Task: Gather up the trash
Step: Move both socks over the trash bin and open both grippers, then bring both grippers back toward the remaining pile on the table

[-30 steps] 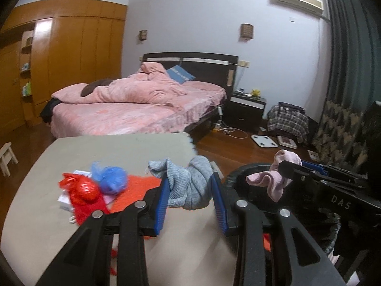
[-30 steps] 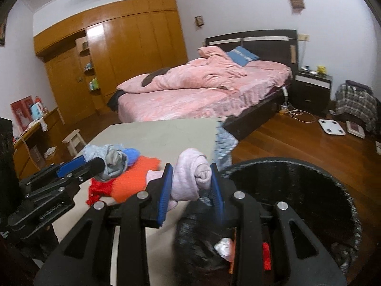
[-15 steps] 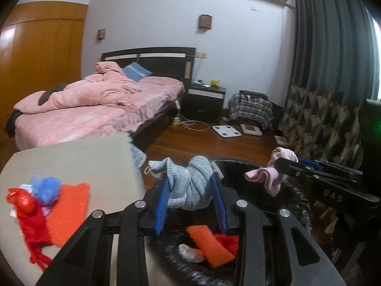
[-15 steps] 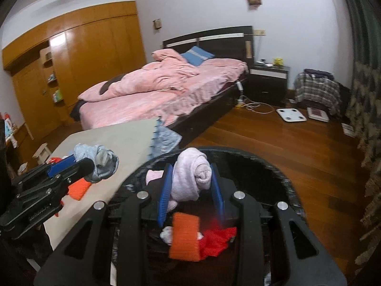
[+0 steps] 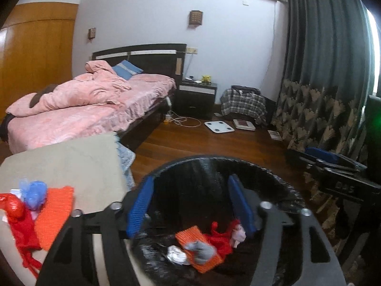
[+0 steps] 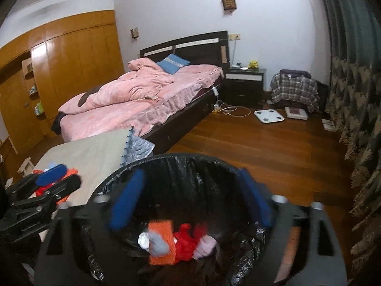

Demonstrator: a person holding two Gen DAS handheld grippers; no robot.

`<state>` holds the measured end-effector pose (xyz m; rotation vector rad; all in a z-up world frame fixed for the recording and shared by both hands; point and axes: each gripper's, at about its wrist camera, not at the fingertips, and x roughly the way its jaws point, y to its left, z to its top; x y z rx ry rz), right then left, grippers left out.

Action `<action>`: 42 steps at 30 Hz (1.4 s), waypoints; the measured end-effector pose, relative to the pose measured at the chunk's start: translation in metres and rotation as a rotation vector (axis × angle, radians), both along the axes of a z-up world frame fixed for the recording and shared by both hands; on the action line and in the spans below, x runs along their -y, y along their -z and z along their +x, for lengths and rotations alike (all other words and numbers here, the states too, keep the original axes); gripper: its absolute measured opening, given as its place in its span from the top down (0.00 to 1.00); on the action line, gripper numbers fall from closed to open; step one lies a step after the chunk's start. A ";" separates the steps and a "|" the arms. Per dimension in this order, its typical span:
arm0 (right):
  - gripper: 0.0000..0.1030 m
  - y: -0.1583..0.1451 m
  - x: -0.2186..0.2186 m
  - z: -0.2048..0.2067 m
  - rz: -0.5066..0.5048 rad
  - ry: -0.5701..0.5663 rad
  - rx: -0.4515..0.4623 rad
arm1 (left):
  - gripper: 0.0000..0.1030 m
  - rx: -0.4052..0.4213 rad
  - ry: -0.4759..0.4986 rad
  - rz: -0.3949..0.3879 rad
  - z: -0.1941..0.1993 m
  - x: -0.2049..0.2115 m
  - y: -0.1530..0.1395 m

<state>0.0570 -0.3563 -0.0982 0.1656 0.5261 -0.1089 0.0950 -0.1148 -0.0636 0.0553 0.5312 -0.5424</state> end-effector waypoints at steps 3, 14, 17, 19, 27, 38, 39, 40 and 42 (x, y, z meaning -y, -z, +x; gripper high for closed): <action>0.05 -0.002 -0.003 0.002 0.016 -0.002 0.000 | 0.15 0.026 -0.061 0.005 -0.004 -0.020 -0.004; 0.05 -0.004 -0.057 0.025 0.035 -0.108 -0.018 | 0.08 0.027 -0.271 0.031 -0.006 -0.103 -0.006; 0.05 -0.004 -0.082 0.038 0.032 -0.160 -0.015 | 0.08 0.032 -0.333 0.048 -0.008 -0.129 -0.004; 0.05 -0.005 -0.097 0.046 0.028 -0.189 -0.008 | 0.08 0.039 -0.364 0.061 -0.007 -0.140 -0.003; 0.05 -0.005 -0.153 0.076 0.014 -0.290 0.001 | 0.08 0.048 -0.509 0.090 0.001 -0.197 0.004; 0.05 0.010 -0.210 0.111 -0.002 -0.384 -0.026 | 0.16 0.020 -0.580 0.111 0.039 -0.232 0.029; 0.05 0.012 -0.213 0.113 -0.004 -0.390 -0.028 | 0.18 0.017 -0.580 0.114 0.042 -0.233 0.032; 0.05 0.013 -0.217 0.115 -0.006 -0.397 -0.031 | 0.19 0.014 -0.581 0.117 0.046 -0.234 0.034; 0.05 0.016 -0.223 0.120 -0.013 -0.414 -0.035 | 0.22 0.004 -0.588 0.126 0.057 -0.238 0.040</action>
